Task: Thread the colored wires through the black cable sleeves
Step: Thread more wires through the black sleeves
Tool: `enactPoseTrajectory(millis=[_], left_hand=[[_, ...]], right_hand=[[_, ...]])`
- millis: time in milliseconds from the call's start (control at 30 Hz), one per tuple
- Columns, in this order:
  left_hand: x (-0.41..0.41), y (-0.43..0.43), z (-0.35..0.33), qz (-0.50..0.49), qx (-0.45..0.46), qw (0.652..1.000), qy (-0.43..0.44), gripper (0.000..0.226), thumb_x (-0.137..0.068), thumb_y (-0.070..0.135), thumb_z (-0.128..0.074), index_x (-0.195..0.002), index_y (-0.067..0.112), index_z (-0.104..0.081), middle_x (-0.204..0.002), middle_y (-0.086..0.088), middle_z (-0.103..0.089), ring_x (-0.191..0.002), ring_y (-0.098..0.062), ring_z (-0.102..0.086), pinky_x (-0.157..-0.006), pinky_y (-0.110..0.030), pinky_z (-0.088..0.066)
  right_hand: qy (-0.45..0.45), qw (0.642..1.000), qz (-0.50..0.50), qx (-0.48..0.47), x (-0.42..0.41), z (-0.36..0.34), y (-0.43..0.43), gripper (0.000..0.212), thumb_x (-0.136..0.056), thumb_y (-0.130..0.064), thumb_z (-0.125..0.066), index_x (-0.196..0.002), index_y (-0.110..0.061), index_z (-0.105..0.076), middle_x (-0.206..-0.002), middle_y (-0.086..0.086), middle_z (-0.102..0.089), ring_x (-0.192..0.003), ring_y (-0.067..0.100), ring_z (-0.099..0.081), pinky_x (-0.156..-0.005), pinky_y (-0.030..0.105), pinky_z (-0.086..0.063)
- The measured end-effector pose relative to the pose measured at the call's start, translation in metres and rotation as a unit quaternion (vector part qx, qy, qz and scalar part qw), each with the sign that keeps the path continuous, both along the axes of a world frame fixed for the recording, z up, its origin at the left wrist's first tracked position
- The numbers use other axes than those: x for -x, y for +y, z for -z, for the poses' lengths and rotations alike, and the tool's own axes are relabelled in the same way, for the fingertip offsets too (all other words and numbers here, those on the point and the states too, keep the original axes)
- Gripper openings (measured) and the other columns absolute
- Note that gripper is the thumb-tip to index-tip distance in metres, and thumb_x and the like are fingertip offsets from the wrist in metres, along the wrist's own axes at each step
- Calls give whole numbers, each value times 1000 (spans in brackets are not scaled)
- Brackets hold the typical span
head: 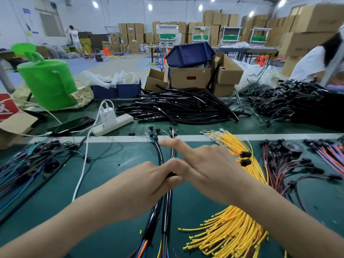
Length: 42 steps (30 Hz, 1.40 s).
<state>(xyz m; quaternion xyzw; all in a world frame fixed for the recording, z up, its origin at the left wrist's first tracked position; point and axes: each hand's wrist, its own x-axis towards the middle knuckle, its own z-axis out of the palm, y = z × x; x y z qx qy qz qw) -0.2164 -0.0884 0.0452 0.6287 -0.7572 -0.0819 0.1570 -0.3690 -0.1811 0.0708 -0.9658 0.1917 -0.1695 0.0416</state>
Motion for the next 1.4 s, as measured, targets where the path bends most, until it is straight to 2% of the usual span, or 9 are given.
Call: enactPoseTrajectory(millis=[200, 467, 700, 900, 1033, 1167, 1233, 1300, 1400], left_hand=[[-15, 15, -7, -41, 3, 999, 25, 40, -82, 65, -21, -74, 27, -33, -52, 3, -36, -49, -19, -34, -48, -29, -28], [-15, 22, -12, -57, -68, 996, -32, 42, -74, 72, -11, -81, 36, -33, -56, 1, -39, -57, -22, -43, -59, -41, -42], [-3, 13, -23, -31, -72, 995, -64, 42, -74, 72, -12, -80, 36, -33, -53, 1, -38, -49, -16, -38, -51, -34, -34], [12, 8, -27, -11, -104, 991, -84, 64, -74, 68, -12, -104, 23, -46, -54, -1, -37, -45, -17, -36, -47, -28, -30], [27, 9, -30, -4, -113, 990, -88, 26, -89, 54, -19, -84, 34, -35, -56, -1, -37, -46, -15, -39, -45, -23, -29], [28, 6, -30, -7, -98, 992, -80, 24, -97, 45, -26, -80, 32, -36, -56, 0, -36, -45, -16, -37, -45, -24, -28], [24, 1, -30, -17, -83, 994, -76, 27, -95, 48, -25, -85, 30, -42, -56, -2, -37, -45, -17, -36, -46, -25, -27], [19, -2, -28, -26, -75, 994, -79, 40, -87, 59, -18, -83, 26, -41, -56, -2, -39, -46, -17, -36, -49, -29, -30], [13, 0, -23, -39, -76, 994, -70, 54, -73, 70, -10, -80, 24, -37, -58, -2, -40, -50, -17, -37, -55, -35, -35]], right_hand=[[-17, 991, 39, -124, 23, 5, -38, 81, -80, -74, 3, -107, -31, -60, -50, -6, -49, -54, 9, -48, -61, 31, -40], [142, 979, 19, 143, 32, -6, -14, 87, -56, -97, -19, -107, -27, -24, -41, -1, -33, -35, 9, -34, -37, 25, -21], [164, 970, 28, 177, 21, -24, -5, 82, -65, -82, -54, -109, -28, -12, -49, -3, -26, -40, 11, -22, -39, 29, -16], [172, 972, 2, 159, 14, -16, 10, 66, -76, -71, -57, -92, -27, -11, -55, -5, -23, -42, 13, -19, -41, 29, -14], [148, 971, -26, 184, 10, -18, 16, 56, -83, -59, -56, -107, -20, -24, -54, -5, -20, -40, 13, -16, -40, 28, -11], [91, 982, -38, 164, 9, -15, 11, 49, -75, -52, -64, -99, -15, -43, -46, -6, -17, -38, 11, -5, -40, 22, -5], [78, 987, -34, 135, 8, -11, -3, 50, -77, -54, -64, -107, -20, -43, -49, -7, -24, -41, 17, -21, -41, 28, -20], [105, 990, -11, 90, 12, -9, -19, 42, -82, -56, -60, -110, -28, -43, -67, -8, -45, -66, 23, -45, -64, 35, -39], [96, 995, 3, 14, 24, -9, -36, 22, -85, -47, -62, -87, -27, -54, -79, -6, -60, -84, 21, -55, -73, 35, -43]])
